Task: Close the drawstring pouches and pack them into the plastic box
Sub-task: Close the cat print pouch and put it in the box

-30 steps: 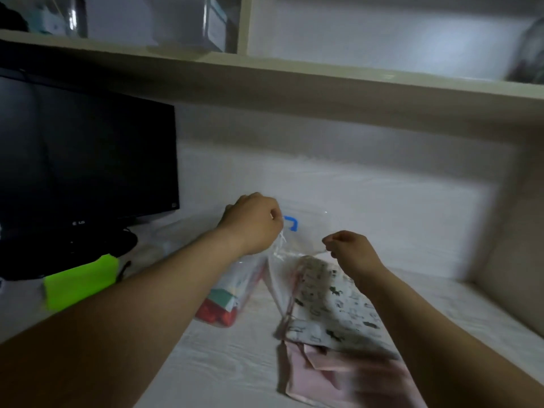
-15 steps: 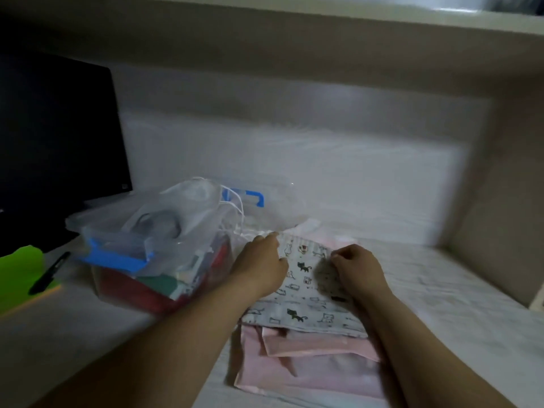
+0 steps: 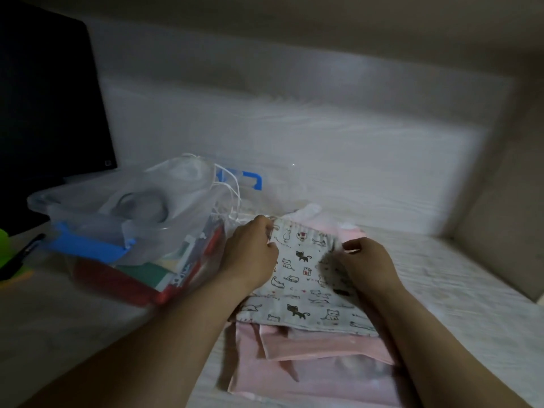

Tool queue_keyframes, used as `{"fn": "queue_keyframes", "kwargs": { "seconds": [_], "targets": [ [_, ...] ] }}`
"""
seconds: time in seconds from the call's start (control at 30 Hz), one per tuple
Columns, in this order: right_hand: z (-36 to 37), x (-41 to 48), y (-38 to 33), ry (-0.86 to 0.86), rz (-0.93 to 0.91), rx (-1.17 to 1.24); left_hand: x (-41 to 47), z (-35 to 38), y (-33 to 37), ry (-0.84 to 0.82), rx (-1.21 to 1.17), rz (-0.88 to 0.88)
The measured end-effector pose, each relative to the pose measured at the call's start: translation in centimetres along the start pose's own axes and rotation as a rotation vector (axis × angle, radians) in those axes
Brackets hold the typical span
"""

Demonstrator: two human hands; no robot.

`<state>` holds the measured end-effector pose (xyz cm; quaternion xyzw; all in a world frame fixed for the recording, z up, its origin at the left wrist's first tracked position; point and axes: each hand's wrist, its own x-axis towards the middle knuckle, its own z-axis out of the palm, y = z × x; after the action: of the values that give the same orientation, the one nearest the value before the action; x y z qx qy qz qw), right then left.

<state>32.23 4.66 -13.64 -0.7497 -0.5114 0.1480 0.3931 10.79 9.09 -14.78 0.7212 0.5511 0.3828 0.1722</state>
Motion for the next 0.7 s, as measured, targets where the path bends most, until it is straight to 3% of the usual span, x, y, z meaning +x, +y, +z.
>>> {"fn": "queue_keyframes", "kwargs": {
  "seconds": [0.13,0.23,0.33,0.43,0.53,0.7],
  "targets": [
    [-0.1,-0.4,0.0,-0.027,-0.050,0.006,-0.2,-0.7,0.3,-0.021,-0.020,-0.029],
    [0.0,-0.9,-0.3,-0.006,-0.083,0.138,-0.5,-1.2,0.2,-0.045,0.032,-0.026],
    [-0.2,-1.7,-1.0,0.004,-0.016,0.516,-0.4,-1.3,0.5,-0.017,-0.164,-0.003],
    [-0.6,-2.3,-1.6,-0.224,0.175,0.839,-0.4,-1.7,1.2,-0.079,-0.420,-0.050],
    [-1.0,-2.6,-2.2,-0.391,0.239,0.916,-0.4,-1.8,1.1,-0.145,-0.527,-0.014],
    [-0.8,-2.3,-2.1,-0.387,0.155,0.908,-0.2,-1.5,0.8,-0.182,-0.668,-0.018]
  ]
}}
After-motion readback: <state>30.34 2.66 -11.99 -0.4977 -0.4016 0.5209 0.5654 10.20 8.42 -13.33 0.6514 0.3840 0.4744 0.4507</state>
